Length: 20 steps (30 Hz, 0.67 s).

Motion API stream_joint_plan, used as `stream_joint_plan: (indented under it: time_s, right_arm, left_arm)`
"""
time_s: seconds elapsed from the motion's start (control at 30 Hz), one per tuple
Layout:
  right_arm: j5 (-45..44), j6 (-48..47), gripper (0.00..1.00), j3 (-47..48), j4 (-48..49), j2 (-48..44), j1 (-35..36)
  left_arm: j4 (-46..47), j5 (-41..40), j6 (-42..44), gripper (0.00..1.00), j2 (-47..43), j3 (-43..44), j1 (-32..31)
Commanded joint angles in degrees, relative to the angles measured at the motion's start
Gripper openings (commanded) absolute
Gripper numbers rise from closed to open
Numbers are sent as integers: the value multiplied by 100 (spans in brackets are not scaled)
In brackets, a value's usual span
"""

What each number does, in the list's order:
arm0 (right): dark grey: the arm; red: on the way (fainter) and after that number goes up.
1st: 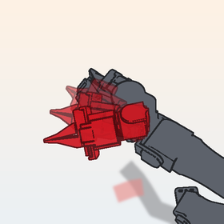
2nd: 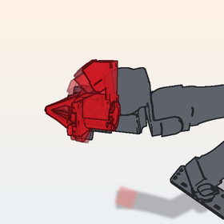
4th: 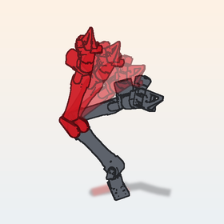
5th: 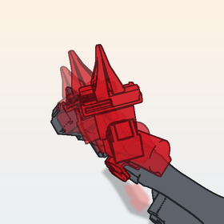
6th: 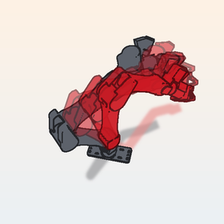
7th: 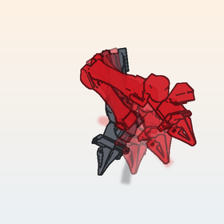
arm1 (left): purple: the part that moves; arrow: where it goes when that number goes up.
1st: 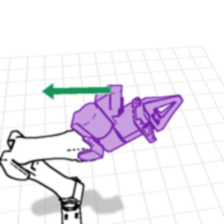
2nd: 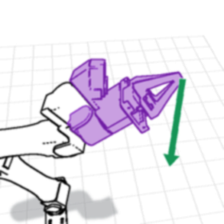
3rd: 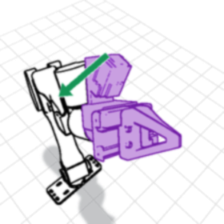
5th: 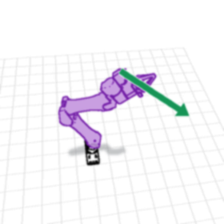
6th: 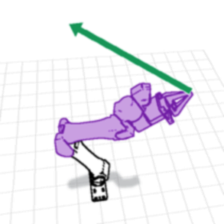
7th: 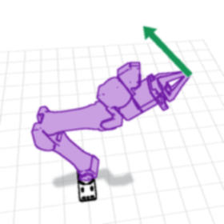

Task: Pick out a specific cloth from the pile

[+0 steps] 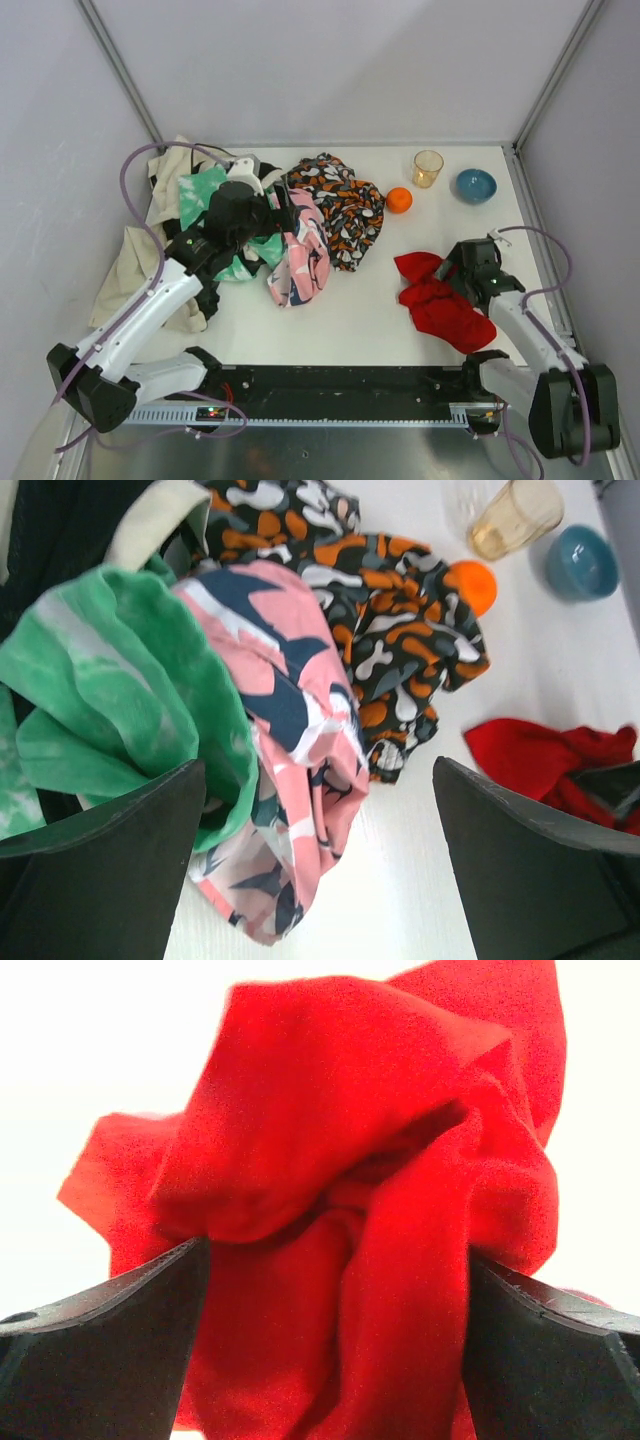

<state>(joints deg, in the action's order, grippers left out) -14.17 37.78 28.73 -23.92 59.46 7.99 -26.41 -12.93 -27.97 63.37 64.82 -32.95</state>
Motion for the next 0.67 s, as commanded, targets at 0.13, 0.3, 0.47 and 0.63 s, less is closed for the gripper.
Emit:
stream_joint_plan:
  time_s: [0.13, 0.3, 0.47, 0.63]
  right_arm:
    - [40, -887, 99, 1520, -212, -1975, -86]
    - [-27, -1366, 99, 1872, -109, -2708, -89]
    - [-244, -1453, 99, 1886, -341, -3106, -87]
    - [-384, -1504, 99, 1878, -517, -3253, -91]
  left_arm:
    - [24, -72, -26, 100, -623, -551, -114]
    - [23, -61, -144, 100, -1002, -848, -115]
    - [10, -211, -212, 100, -1333, -1111, -115]
    - [0, -215, -251, 100, -1419, -1212, -115]
